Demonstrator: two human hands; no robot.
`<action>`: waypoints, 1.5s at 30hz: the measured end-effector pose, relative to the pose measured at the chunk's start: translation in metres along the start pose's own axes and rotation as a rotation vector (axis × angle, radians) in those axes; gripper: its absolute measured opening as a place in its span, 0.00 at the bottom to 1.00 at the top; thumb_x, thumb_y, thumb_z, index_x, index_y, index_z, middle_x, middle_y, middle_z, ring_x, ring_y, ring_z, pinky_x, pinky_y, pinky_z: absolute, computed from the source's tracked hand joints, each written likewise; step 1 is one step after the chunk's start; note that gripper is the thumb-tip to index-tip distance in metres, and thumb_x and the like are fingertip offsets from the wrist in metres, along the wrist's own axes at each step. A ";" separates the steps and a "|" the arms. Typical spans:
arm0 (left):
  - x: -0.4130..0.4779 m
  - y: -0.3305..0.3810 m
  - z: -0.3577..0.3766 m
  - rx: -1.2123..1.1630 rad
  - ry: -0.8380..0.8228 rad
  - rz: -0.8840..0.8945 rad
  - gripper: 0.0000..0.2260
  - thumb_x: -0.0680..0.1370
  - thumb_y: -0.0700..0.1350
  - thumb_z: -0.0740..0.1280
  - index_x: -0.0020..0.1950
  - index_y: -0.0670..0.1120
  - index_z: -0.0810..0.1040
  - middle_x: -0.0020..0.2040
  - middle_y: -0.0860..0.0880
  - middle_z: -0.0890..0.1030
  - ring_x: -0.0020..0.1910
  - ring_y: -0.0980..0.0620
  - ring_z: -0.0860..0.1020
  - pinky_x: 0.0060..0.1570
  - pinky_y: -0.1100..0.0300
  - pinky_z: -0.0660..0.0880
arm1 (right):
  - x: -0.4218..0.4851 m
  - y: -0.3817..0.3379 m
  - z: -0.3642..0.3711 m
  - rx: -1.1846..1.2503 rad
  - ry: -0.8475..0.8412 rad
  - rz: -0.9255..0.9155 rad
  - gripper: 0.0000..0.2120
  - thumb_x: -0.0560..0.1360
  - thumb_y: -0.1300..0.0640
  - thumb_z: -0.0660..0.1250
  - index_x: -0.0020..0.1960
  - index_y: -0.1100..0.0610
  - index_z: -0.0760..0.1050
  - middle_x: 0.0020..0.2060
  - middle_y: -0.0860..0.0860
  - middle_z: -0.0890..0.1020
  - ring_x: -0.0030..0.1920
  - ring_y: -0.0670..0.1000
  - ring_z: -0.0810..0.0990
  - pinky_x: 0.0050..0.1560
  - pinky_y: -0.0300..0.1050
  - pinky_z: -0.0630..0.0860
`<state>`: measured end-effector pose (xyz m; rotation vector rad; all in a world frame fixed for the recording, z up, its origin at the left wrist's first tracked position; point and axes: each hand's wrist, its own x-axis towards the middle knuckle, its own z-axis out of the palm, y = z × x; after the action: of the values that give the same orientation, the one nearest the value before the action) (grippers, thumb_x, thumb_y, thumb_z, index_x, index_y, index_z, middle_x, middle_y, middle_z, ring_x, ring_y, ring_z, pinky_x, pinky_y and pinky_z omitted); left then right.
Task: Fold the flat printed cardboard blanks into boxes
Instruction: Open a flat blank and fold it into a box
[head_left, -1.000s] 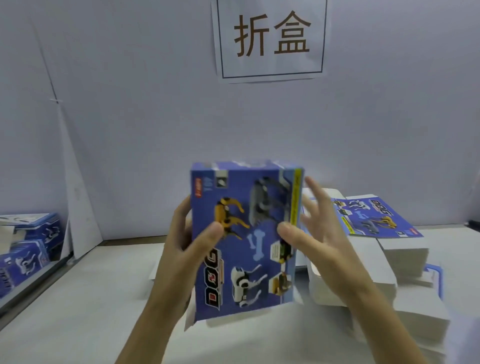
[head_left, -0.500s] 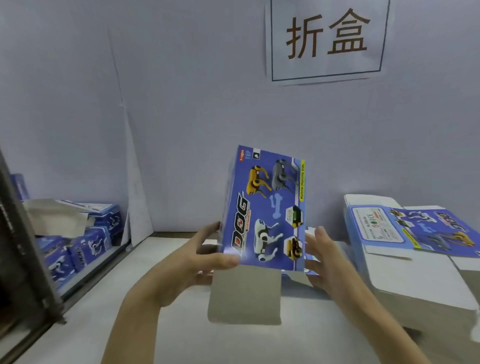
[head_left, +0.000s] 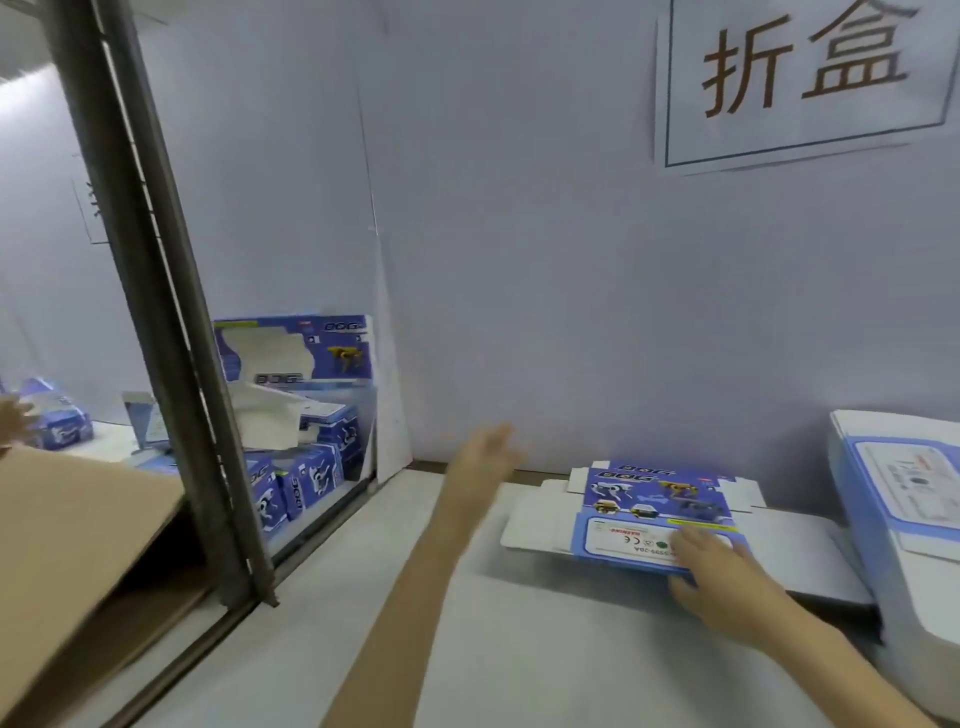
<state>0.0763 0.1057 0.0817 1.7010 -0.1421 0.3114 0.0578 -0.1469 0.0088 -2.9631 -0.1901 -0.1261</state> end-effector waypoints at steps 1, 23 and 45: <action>-0.007 -0.014 0.017 0.153 -0.072 0.043 0.16 0.79 0.39 0.67 0.66 0.44 0.75 0.60 0.50 0.78 0.57 0.57 0.78 0.50 0.74 0.69 | 0.000 0.004 0.004 -0.052 -0.015 -0.043 0.21 0.82 0.51 0.55 0.73 0.53 0.59 0.76 0.50 0.60 0.74 0.51 0.60 0.73 0.44 0.57; -0.052 -0.044 0.087 0.758 -0.016 0.589 0.11 0.75 0.39 0.69 0.55 0.48 0.84 0.50 0.52 0.85 0.46 0.52 0.83 0.44 0.63 0.76 | -0.056 0.000 -0.020 0.071 0.614 -0.305 0.19 0.67 0.67 0.76 0.58 0.61 0.81 0.59 0.57 0.82 0.60 0.58 0.80 0.55 0.55 0.80; -0.097 0.084 0.041 0.500 0.723 0.898 0.12 0.80 0.36 0.64 0.62 0.35 0.77 0.47 0.38 0.83 0.40 0.42 0.80 0.39 0.56 0.74 | -0.093 -0.016 -0.092 1.179 0.581 0.090 0.24 0.80 0.54 0.62 0.74 0.47 0.62 0.64 0.42 0.71 0.51 0.27 0.75 0.36 0.21 0.71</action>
<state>-0.0341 0.0446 0.1287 1.8042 -0.3005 1.7150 -0.0430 -0.1588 0.0924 -1.6729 -0.0213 -0.6024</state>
